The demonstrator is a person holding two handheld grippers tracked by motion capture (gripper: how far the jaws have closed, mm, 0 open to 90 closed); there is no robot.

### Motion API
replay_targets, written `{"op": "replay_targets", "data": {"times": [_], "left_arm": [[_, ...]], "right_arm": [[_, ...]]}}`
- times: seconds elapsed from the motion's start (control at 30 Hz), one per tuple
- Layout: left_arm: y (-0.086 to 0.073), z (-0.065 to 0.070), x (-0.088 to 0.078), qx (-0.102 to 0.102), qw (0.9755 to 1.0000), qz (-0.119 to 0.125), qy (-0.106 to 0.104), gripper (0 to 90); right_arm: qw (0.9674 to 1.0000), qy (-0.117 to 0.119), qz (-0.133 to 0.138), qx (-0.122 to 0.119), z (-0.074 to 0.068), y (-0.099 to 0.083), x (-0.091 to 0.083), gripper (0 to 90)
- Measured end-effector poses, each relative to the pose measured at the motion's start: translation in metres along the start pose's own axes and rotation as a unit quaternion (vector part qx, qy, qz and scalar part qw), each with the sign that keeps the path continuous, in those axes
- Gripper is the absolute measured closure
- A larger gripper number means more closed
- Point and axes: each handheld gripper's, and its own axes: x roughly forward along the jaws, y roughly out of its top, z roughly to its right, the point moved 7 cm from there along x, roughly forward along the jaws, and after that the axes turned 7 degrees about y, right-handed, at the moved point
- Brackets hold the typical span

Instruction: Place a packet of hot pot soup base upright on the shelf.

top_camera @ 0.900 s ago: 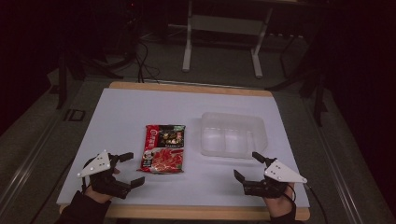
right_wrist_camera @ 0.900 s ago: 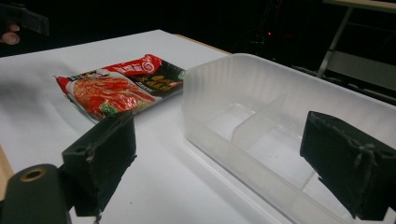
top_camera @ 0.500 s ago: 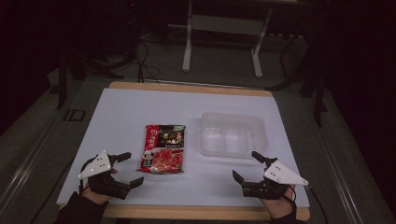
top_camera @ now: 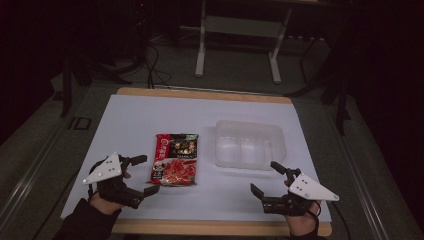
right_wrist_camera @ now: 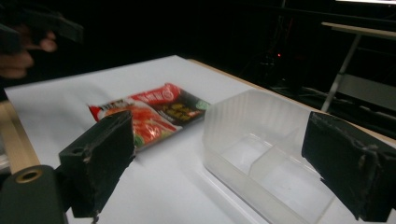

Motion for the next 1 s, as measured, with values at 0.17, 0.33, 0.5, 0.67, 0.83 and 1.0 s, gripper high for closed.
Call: {"op": "replay_targets", "data": {"times": [0.17, 0.33, 0.5, 0.67, 0.83, 1.0], "left_arm": [[0.001, -0.024, 0.017, -0.003, 0.9992, -0.026, 0.032, 2.1], [0.006, -0.038, 0.032, -0.001, 0.9984, -0.044, 0.036, 2.2], [0.012, -0.065, 0.051, -0.026, 0.9971, -0.05, 0.051, 3.5], [0.007, -0.082, 0.069, -0.017, 0.9937, -0.07, 0.086, 5.5], [-0.013, -0.103, 0.094, -0.051, 0.9851, -0.132, 0.098, 6.4], [-0.034, -0.119, 0.108, -0.045, 0.9747, -0.165, 0.144, 11.8]], "right_arm": [[0.9998, -0.013, 0.008, -0.011, 0.0, 0.004, -0.002, 9.3], [1.0, -0.009, 0.004, 0.002, 0.002, 0.002, -0.003, 9.3], [0.9997, -0.005, 0.007, 0.023, 0.003, 0.001, 0.0, 9.3], [0.9997, 0.005, 0.0, 0.023, 0.001, -0.002, 0.004, 9.4], [0.9997, 0.005, -0.018, 0.014, -0.001, -0.005, 0.008, 9.6], [0.9996, 0.01, -0.02, 0.016, -0.002, -0.007, 0.01, 9.8]]}}
